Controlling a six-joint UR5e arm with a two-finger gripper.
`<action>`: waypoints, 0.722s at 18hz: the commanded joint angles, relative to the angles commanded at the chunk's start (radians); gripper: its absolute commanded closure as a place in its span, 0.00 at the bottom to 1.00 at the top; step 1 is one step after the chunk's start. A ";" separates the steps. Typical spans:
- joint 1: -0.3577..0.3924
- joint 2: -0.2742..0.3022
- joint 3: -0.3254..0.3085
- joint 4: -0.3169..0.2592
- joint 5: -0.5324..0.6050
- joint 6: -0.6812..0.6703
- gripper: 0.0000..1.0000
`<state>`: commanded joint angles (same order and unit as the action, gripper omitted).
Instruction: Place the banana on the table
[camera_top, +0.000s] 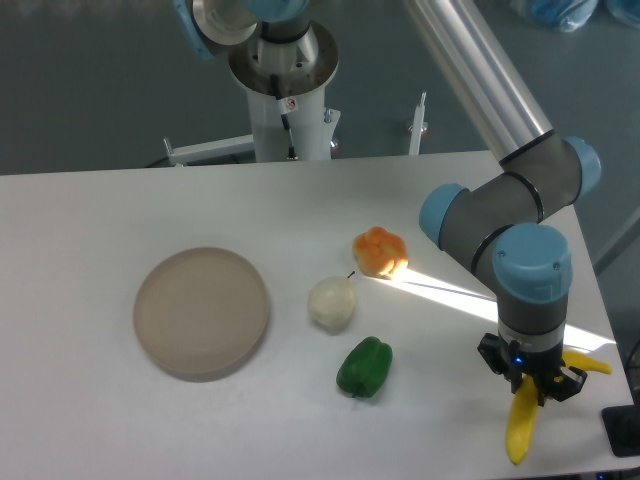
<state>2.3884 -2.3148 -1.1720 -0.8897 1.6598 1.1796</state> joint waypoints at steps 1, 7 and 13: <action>0.000 -0.002 -0.002 0.000 0.000 0.000 0.69; 0.000 0.002 -0.009 0.000 0.000 0.002 0.69; -0.002 0.000 -0.011 0.000 0.000 0.000 0.69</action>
<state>2.3869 -2.3148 -1.1827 -0.8897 1.6598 1.1796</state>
